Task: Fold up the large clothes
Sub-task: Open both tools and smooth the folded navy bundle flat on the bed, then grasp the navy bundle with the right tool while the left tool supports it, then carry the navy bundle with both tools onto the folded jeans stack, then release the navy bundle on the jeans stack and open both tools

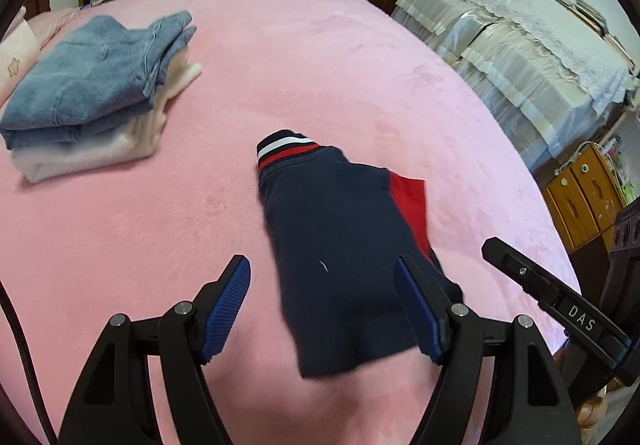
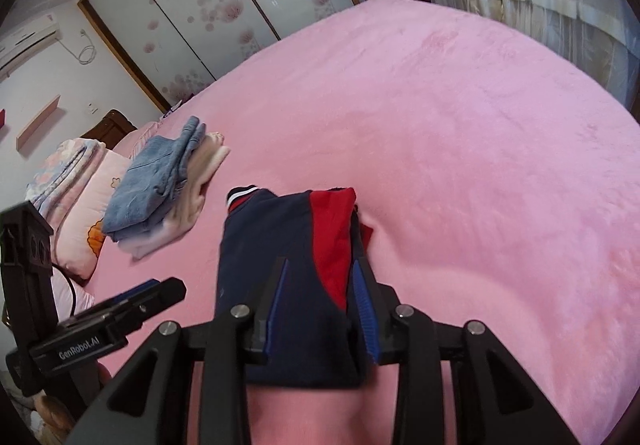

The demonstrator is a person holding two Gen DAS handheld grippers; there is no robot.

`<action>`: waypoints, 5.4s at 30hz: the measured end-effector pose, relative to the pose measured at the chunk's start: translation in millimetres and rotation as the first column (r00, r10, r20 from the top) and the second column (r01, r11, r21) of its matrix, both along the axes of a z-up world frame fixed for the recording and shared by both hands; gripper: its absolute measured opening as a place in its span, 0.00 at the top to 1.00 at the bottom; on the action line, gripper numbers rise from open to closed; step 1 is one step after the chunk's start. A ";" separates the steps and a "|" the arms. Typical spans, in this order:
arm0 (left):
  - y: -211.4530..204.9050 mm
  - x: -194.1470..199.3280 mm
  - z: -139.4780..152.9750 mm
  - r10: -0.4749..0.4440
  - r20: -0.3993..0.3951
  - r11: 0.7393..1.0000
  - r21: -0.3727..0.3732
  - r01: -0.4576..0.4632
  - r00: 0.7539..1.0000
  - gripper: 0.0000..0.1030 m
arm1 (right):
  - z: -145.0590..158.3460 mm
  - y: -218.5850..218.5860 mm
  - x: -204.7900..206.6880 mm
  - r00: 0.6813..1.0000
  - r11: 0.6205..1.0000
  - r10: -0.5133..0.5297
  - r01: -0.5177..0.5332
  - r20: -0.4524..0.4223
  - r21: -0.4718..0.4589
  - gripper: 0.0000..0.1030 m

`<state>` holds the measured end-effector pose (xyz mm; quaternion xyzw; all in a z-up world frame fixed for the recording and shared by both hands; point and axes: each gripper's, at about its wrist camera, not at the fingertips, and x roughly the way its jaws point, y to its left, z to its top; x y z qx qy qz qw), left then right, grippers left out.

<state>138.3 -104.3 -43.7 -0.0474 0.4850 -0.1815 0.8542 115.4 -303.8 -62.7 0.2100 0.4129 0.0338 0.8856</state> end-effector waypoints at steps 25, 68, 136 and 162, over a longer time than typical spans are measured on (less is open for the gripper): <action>21.0 0.5 9.6 0.025 -0.156 1.000 -0.009 -0.026 0.987 0.20 | 44.3 17.9 0.4 0.987 0.958 0.157 -0.161 -0.038 -0.238 0.33; -7.4 22.9 -57.6 -0.073 -0.256 0.991 -0.131 0.040 0.964 0.54 | -76.9 18.7 47.9 0.949 0.910 0.257 -0.174 -0.182 0.377 0.74; 301.4 322.7 8.2 0.235 0.047 0.972 -0.034 -0.233 0.971 0.33 | -20.2 314.6 348.5 0.949 0.943 0.309 -0.297 -0.063 0.152 0.48; 241.2 96.7 97.1 0.219 0.080 0.971 0.079 -0.225 0.973 0.20 | 92.5 271.1 167.0 0.949 0.945 0.315 -0.316 -0.035 -0.081 0.44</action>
